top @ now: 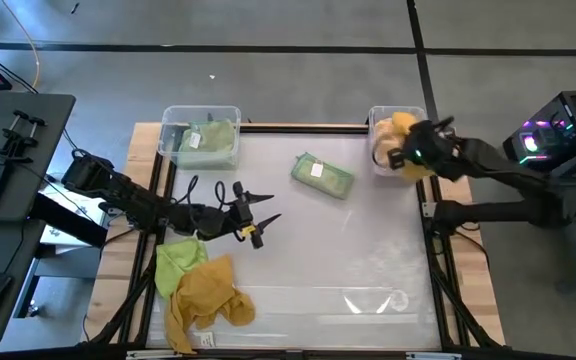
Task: Sort towels by color in basket
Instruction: Put the right yellow kitchen towel into the right transparent bin
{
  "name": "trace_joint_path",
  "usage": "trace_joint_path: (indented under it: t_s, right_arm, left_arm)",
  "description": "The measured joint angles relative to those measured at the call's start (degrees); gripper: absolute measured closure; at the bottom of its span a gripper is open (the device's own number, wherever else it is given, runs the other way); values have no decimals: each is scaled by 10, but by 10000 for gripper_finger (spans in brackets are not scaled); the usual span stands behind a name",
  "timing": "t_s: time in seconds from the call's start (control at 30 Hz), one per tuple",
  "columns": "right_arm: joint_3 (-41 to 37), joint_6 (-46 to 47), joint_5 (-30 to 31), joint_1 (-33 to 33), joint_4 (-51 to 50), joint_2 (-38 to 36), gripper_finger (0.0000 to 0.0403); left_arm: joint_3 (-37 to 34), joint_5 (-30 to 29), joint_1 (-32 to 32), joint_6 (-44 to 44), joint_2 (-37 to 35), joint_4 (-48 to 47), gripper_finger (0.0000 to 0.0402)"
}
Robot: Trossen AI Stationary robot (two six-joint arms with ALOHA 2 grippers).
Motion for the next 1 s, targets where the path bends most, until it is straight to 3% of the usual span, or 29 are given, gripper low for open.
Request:
trace_joint_path:
  t_s: [0.2,0.27,0.53,0.77,1.0]
  right_arm:
    - [-82,-121,-40,-157,180,58,388]
    - [-104,-151,-81,-194,226,85,388]
    - [-173,-194,-160,-273,318,171,374]
    - [-162,-230,-176,-279,303,178,292]
    - [-63,-206,-182,-270,148,135,242]
  left_arm:
    - [0,24,7,-10,0,0,161]
    - [0,30,7,-14,0,0,161]
    - [0,30,7,-29,0,-3,161]
    - [0,30,7,-34,0,-3,161]
    - [0,30,7,-34,0,0,161]
